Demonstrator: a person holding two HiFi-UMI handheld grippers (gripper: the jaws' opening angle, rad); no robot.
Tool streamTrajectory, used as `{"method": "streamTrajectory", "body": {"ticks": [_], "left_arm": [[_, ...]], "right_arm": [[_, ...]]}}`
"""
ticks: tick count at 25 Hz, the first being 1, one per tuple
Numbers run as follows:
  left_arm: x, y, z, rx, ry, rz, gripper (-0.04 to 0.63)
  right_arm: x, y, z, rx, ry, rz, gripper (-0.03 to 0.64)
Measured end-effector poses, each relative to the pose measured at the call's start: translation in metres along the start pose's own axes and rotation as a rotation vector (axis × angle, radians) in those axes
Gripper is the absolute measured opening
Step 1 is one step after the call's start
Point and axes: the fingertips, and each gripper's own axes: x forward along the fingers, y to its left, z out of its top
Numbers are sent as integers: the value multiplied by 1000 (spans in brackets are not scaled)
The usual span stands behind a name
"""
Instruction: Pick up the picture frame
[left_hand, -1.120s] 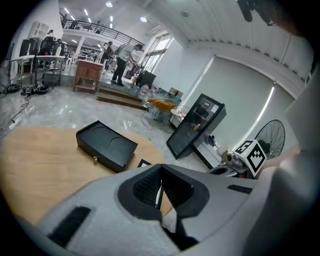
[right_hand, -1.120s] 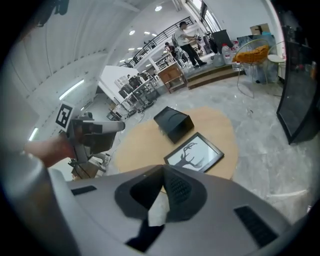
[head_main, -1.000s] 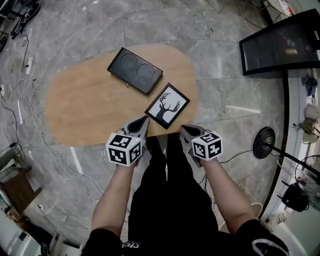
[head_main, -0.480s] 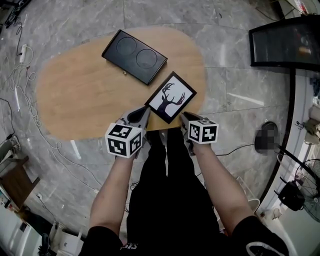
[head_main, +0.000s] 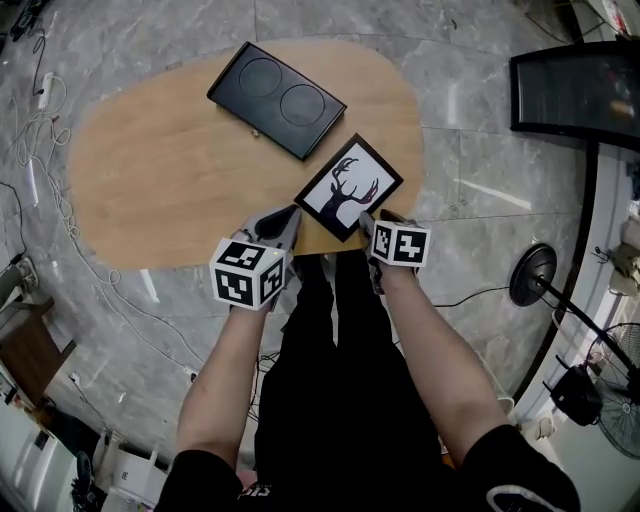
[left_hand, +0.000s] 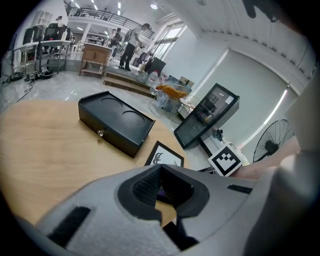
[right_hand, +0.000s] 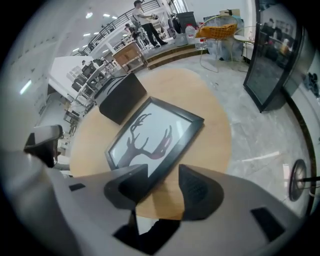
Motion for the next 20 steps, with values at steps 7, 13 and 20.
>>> {"method": "streamTrajectory", "body": {"ticks": [7,13,20], "left_arm": [[2,1,-17,-32,13,5,9],[-5,-6,-27,-47,13,-4,9],[-8,-6,-35,-71,11,-7,9]], "right_arm": [[15,2,5,-97,49,-88,189],[1,-25,10,-309,66,-126,135],[5,-37,9,-333,124,-184,124]]}}
